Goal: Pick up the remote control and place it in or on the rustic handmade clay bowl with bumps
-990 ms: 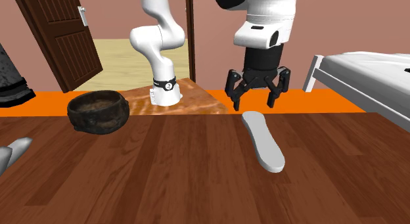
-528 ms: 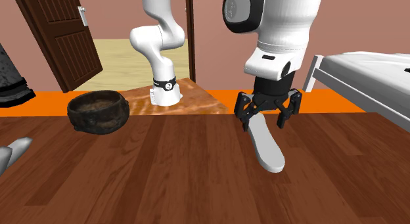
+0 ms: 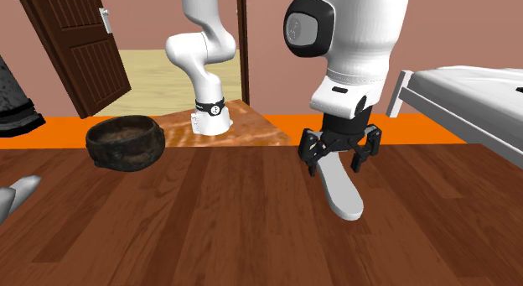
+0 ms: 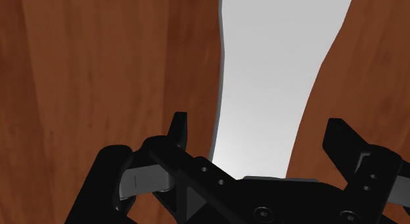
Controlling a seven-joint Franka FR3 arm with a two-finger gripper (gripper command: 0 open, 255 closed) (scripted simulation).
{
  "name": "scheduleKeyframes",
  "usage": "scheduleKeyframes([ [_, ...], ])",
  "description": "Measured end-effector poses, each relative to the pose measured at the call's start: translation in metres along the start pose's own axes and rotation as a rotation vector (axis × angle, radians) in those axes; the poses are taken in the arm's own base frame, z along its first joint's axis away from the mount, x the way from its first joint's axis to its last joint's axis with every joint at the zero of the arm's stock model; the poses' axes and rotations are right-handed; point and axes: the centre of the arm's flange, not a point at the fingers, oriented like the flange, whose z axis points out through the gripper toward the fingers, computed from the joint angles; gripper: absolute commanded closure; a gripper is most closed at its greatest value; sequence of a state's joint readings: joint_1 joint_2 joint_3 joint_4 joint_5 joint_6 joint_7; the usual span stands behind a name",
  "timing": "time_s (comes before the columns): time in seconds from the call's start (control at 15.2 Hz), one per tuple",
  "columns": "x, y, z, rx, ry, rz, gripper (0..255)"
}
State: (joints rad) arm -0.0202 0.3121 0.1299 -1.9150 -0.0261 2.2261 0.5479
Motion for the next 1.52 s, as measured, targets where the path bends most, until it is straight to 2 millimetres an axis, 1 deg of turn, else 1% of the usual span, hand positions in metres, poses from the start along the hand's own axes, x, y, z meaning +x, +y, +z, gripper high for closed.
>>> scheduleKeyframes([
  [0.13, 0.0, 0.0, 0.0, 0.0, 0.0, 0.0, 0],
  [0.2, 0.0, 0.0, 0.0, 0.0, 0.0, 0.0, 255],
  [0.86, 0.0, 0.0, 0.0, 0.0, 0.0, 0.0, 255],
  [0.92, 0.0, 0.0, -0.002, 0.0, 0.0, 0.0, 255],
  [1.52, 0.0, -0.001, -0.047, 0.0, 0.0, 0.0, 255],
])
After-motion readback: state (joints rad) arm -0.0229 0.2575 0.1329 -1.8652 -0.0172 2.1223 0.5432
